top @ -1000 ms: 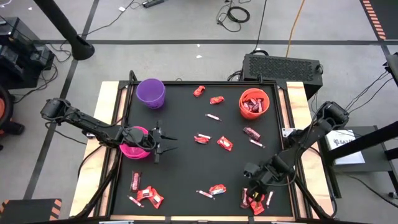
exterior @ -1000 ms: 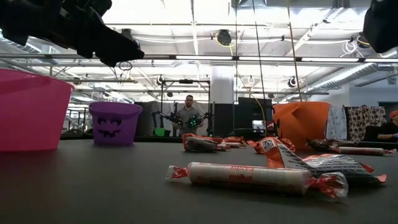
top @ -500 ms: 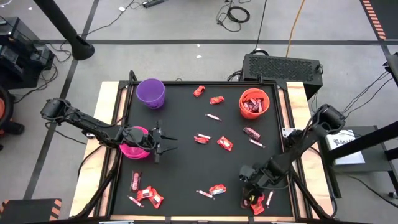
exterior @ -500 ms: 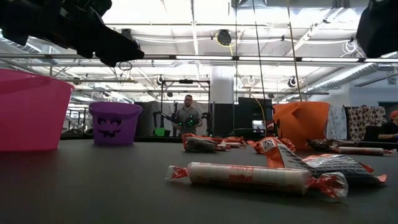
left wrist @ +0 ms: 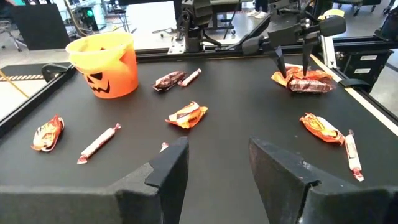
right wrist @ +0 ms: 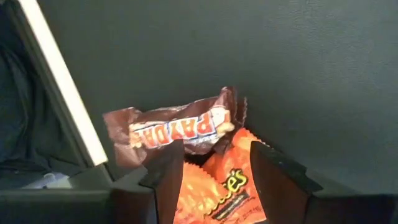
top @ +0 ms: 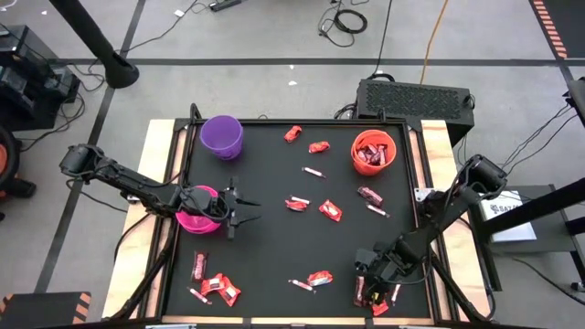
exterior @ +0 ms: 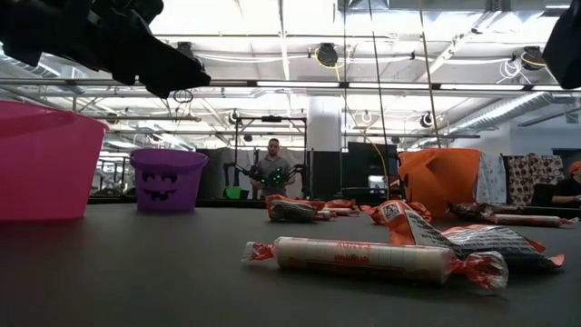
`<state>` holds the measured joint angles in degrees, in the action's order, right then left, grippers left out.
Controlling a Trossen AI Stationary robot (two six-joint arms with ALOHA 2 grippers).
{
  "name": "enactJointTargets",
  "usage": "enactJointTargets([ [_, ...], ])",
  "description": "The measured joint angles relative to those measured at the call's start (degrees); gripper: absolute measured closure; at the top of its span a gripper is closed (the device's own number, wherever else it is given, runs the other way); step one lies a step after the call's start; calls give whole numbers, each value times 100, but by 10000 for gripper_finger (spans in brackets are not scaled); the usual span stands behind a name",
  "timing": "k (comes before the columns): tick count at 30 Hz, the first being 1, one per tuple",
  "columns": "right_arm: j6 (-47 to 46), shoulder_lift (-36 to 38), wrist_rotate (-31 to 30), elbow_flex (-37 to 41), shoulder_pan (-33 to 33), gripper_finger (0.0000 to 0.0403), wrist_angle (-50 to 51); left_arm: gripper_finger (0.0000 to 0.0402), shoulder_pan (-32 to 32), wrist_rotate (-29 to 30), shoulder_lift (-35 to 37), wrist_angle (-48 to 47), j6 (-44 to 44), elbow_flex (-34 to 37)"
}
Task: Sort candy by brand, put in halloween buckets
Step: Put the brown candy into the orange bucket
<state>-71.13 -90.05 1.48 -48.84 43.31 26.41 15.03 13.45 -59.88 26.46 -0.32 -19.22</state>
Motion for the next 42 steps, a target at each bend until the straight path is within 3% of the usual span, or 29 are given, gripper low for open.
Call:
enactJointTargets([
  [11,81,-452,187,-13,-7,238,-210,226,0,-2,1,0,-39,0],
  [15,160,-439,190,-11,-7,286,-217,226,0,-2,1,2,-42,0],
  [20,413,-432,187,-11,-12,383,-249,226,0,-2,0,2,-42,0],
  [29,1402,-194,50,-358,-385,400,429,226,0,-2,2,4,-37,0],
  [34,2306,244,-975,-930,-881,402,1624,226,0,-2,2,9,-33,0],
  [38,2926,532,-2735,-1637,-1344,402,2913,226,0,-2,0,11,49,0],
  [42,2902,657,-4573,-2310,-1936,402,4597,226,0,-1,0,12,70,0],
])
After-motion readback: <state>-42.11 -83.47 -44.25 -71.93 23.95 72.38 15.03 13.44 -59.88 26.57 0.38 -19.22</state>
